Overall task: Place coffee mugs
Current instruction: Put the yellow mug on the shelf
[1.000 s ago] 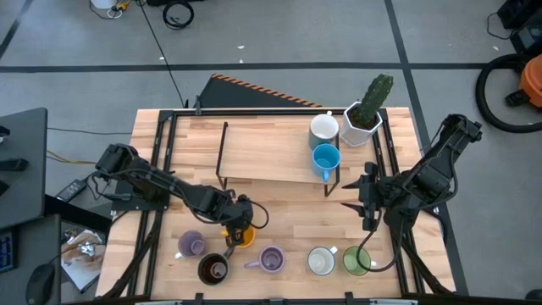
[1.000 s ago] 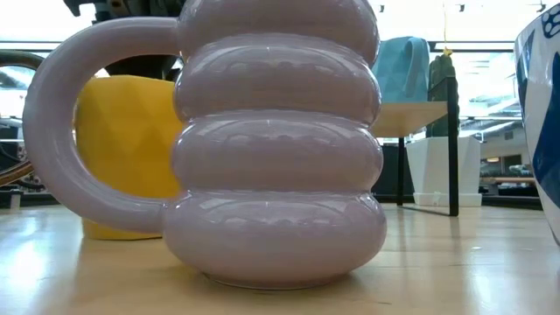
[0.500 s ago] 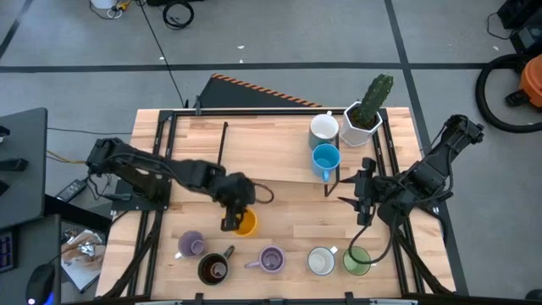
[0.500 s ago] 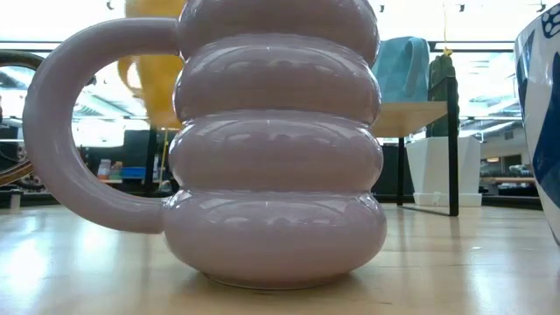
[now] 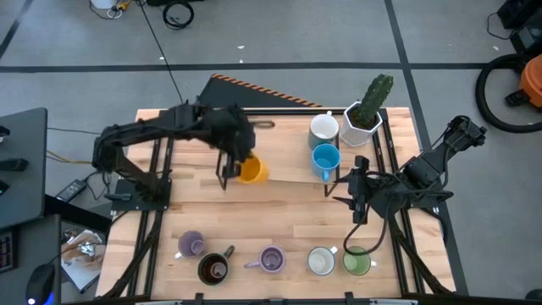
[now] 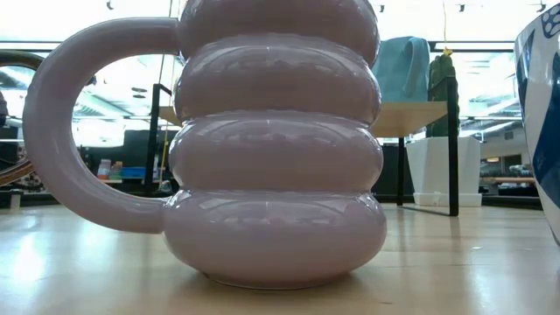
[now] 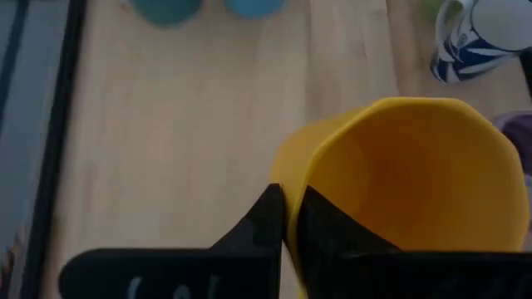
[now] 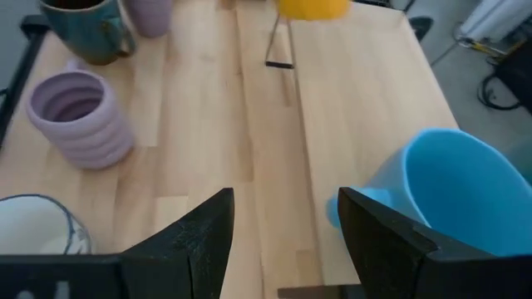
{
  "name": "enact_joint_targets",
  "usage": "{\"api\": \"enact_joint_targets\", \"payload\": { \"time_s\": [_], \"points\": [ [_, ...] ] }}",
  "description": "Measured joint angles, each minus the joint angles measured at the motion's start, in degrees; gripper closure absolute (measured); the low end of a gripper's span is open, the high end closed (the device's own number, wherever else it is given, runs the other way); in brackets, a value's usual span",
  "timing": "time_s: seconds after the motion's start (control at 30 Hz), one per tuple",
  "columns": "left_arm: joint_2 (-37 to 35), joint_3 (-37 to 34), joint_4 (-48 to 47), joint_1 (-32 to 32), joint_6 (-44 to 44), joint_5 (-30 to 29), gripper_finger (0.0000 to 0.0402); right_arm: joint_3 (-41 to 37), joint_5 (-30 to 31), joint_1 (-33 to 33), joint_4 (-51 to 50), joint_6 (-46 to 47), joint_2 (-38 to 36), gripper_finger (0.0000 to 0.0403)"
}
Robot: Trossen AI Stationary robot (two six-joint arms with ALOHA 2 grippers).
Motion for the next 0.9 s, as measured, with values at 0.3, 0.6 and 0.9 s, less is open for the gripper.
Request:
{"api": "enact_joint_targets", "payload": {
  "time_s": [0.3, 0.6, 0.9],
  "points": [
    [7.0, 1.0, 6.9, 6.1, 14.9, 1.4, 0.0378, 0.0, -0.3, -1.4, 2.7, -1.4, -0.8, 0.0182],
    [12.6, 4.8, 4.8, 12.2, 21.6, 7.5, 0.0378, 0.0, -3.2, -3.9, 4.1, -0.9, -1.3, 0.0182],
    [21.3, 21.4, -5.8, 13.9, 24.9, 8.0, 0.0378, 0.0, -4.8, -4.4, 4.0, -1.3, -1.6, 0.0182]
  ]
}}
